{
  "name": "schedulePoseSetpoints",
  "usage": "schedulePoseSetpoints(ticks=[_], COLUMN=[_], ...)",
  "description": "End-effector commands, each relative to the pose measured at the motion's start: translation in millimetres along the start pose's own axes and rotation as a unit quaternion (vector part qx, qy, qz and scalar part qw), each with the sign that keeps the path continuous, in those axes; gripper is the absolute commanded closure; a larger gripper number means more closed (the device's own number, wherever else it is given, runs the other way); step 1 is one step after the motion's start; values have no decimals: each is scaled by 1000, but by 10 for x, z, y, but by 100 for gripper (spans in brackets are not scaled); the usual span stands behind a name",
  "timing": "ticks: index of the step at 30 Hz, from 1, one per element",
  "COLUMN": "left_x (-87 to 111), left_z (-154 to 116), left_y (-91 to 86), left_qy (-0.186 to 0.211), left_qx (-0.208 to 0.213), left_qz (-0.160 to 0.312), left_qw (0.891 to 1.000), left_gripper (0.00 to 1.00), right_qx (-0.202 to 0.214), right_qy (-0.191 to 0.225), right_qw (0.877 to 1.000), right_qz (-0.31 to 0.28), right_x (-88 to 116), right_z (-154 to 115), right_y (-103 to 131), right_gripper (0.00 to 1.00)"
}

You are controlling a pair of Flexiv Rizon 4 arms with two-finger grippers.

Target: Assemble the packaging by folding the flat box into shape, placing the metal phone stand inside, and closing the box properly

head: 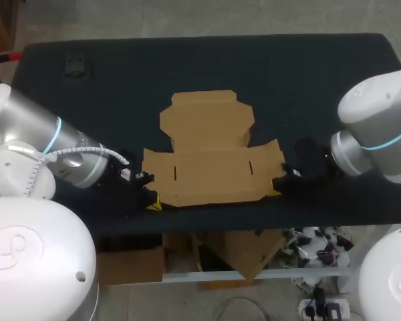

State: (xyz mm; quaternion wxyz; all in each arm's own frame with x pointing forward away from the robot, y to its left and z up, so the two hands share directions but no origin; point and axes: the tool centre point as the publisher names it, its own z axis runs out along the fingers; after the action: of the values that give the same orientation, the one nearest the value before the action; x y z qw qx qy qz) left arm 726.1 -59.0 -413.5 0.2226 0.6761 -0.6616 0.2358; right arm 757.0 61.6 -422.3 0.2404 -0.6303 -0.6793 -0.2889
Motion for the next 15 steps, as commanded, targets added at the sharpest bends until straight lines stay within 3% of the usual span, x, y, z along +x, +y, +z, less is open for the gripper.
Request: schedulePoseSetpoints(ticks=[1, 15], left_x=[5, -25], left_z=[8, -11], left_y=[8, 50], left_qy=[-5, -20], left_qx=[2, 11], left_qz=[-2, -8], left_qw=[1000, 1000], left_gripper=[100, 100], right_qx=[-2, -4], right_qy=[-11, -12], right_qw=[1000, 999], right_qz=[17, 38], right_x=[30, 59], right_z=[-6, -40], right_y=[-22, -78], right_gripper=[100, 100])
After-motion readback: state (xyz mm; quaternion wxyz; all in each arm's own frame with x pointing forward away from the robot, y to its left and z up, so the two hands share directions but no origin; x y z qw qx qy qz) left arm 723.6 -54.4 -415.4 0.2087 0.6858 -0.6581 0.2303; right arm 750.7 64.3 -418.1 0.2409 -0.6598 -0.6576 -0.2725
